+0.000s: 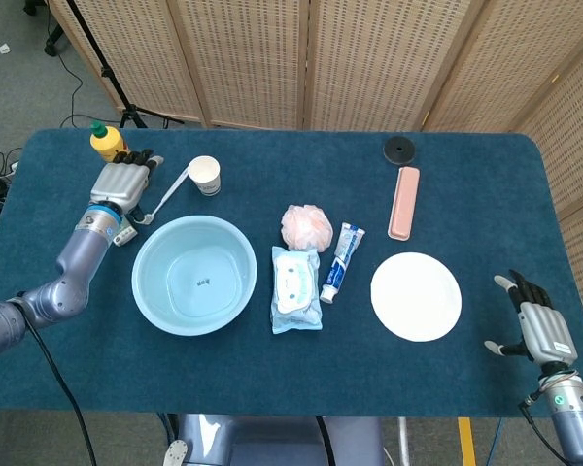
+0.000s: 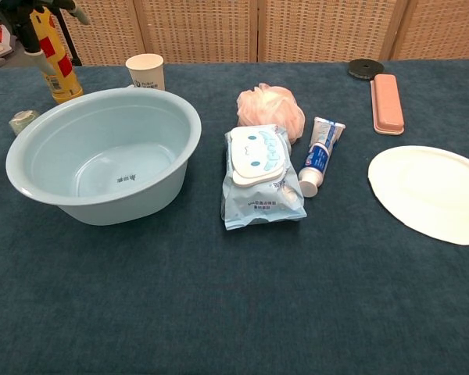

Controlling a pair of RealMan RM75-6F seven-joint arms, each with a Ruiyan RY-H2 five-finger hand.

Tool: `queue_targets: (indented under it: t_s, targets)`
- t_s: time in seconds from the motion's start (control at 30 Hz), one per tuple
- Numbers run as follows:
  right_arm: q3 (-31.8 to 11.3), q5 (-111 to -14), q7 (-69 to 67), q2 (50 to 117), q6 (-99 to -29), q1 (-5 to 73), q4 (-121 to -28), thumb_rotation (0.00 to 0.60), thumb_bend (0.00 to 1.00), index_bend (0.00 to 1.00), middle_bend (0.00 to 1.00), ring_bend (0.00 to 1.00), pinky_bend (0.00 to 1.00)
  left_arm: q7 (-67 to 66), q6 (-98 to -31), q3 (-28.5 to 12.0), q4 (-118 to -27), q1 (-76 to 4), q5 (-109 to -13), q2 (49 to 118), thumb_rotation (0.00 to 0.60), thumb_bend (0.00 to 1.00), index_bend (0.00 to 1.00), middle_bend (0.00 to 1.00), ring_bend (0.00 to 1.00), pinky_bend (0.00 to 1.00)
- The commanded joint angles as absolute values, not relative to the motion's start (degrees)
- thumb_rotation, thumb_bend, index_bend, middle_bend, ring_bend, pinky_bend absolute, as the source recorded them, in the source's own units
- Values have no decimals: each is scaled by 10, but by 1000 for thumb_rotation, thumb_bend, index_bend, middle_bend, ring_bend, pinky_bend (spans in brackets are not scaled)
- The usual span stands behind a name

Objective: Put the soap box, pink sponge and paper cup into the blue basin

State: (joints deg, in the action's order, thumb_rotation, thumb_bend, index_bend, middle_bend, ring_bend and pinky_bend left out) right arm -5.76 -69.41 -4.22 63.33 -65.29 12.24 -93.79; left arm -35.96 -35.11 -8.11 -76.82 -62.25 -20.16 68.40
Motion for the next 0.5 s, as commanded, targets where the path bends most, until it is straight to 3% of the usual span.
queue_targets:
  t_s: [0.03, 0.27, 0.5]
  targets:
    - [-58, -695, -37, 632, -659, 120, -942, 600, 26, 104, 0, 0, 14, -373, -344, -48, -790, -635, -169, 660, 600, 165, 110, 0, 0, 16]
    - [-55, -705, -15, 633, -676, 117, -956, 600, 28, 104, 0, 0, 14, -360, -332, 6, -820, -624, -158, 630, 600, 167, 110, 0, 0, 16]
    - [-55, -716, 4, 632, -696, 113, -970, 600, 28, 104, 0, 0, 14, -322, -335, 30, -815, -589, -196, 624, 600, 168, 110, 0, 0, 16]
